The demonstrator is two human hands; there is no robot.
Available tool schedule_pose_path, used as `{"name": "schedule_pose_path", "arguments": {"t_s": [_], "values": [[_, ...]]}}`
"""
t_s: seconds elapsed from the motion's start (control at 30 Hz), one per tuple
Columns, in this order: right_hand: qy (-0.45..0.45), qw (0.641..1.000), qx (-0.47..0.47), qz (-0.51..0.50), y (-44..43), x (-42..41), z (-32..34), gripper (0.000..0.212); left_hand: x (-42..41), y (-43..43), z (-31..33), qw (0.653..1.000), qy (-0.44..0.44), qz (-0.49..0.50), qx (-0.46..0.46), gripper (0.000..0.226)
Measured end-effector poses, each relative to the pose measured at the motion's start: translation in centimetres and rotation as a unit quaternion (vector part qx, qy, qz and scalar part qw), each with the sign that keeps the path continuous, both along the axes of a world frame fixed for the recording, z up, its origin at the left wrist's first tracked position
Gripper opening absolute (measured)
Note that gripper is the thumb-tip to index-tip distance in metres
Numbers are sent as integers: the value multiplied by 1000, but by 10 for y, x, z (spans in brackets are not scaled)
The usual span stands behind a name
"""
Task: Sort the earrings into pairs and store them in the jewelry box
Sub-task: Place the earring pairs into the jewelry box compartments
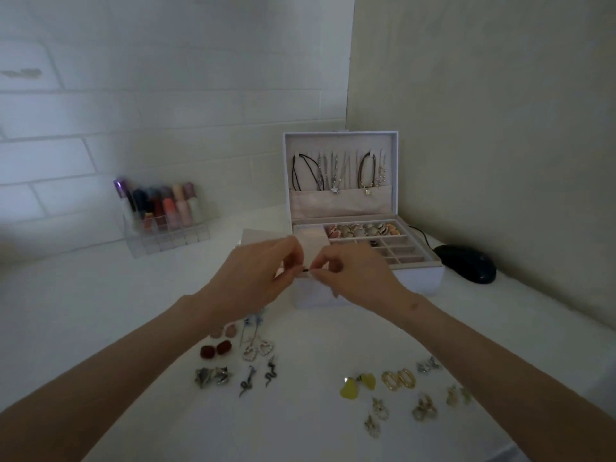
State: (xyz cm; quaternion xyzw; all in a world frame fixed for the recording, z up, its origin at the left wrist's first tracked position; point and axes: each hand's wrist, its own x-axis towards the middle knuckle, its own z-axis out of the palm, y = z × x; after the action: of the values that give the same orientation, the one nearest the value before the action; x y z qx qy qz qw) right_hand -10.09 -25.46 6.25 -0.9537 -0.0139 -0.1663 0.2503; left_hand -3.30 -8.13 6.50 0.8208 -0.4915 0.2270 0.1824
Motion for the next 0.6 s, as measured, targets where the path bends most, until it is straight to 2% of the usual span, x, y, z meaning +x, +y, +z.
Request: {"name": "schedule_pose_path", "arguments": {"t_s": [0.07,0.17,0.33,0.47,0.6], "values": [[33,999,-17,29,15,-2,-7,16,0,16,-10,999,-22,25,37,20],[60,995,-62,58,34,3,-19,21,5,33,-20,992,-3,88,87,18],[70,993,-55,78,53,18,-35,32,12,41,-36,968,30,199,150,28],[55,994,-74,66,67,26,-43,33,16,37,-47,963,41,217,155,33],[40,996,-64,39,72,33,-49,26,17,35,-48,962,59,218,154,24]]}}
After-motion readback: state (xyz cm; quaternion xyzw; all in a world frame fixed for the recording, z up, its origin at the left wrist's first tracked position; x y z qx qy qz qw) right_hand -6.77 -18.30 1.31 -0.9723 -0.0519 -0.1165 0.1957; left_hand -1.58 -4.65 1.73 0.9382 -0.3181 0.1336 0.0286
